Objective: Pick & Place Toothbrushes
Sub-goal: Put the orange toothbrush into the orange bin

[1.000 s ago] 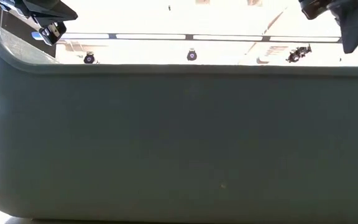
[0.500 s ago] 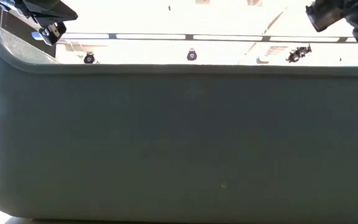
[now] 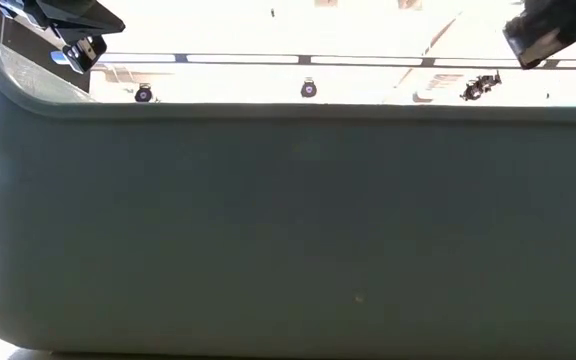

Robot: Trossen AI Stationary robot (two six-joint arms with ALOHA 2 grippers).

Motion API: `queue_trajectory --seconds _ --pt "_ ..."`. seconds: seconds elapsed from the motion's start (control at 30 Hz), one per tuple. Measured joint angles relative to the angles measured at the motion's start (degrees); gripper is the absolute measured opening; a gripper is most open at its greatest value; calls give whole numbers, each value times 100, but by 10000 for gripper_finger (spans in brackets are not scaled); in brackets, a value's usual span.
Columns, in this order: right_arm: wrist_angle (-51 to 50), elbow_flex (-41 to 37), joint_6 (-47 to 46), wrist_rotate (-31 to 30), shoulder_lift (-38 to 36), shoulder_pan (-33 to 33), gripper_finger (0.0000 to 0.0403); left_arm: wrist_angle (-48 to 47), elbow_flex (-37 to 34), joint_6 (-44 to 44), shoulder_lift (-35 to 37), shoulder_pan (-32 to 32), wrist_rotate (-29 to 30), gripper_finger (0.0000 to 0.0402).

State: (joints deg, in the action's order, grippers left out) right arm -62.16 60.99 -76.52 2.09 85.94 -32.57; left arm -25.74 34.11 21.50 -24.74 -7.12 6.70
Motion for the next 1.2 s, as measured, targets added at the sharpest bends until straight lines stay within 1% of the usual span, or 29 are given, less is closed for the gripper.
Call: queue_trajectory --seconds 0.17,0.3,0.37,0.5,0.6,0.73,0.83,1.0,1.1,1.2 --pt "-10 -40 -515 -18 29 -404 154 -24 0 0 -17 1 0 0" --pt "99 -251 -1052 -44 29 -819 155 -22 0 0 -44 1 9 0" --pt "305 -424 -1337 -4 29 -997 158 -24 0 -1 -54 0 30 0" --pt "1083 -785 -1805 -20 31 -1242 164 -24 0 -8 -118 1 37 0" --pt "1452 -1004 -2097 -23 31 -1322 171 -24 0 -10 -142 1 43 0" --pt "1488 -1183 -2406 -50 31 -1360 182 -22 0 -20 -139 1 48 0" --pt "1631 -1298 -2438 -26 31 -1358 189 -23 0 -3 -139 1 48 0" --pt "2202 -1394 -2436 -33 50 -1358 194 -22 0 0 -139 1 48 0" --pt "2348 -1394 -2422 -16 215 -1358 194 -22 0 0 -139 0 48 0" --pt "2438 -1394 -2422 126 483 -1356 194 -22 0 0 -139 0 48 0"
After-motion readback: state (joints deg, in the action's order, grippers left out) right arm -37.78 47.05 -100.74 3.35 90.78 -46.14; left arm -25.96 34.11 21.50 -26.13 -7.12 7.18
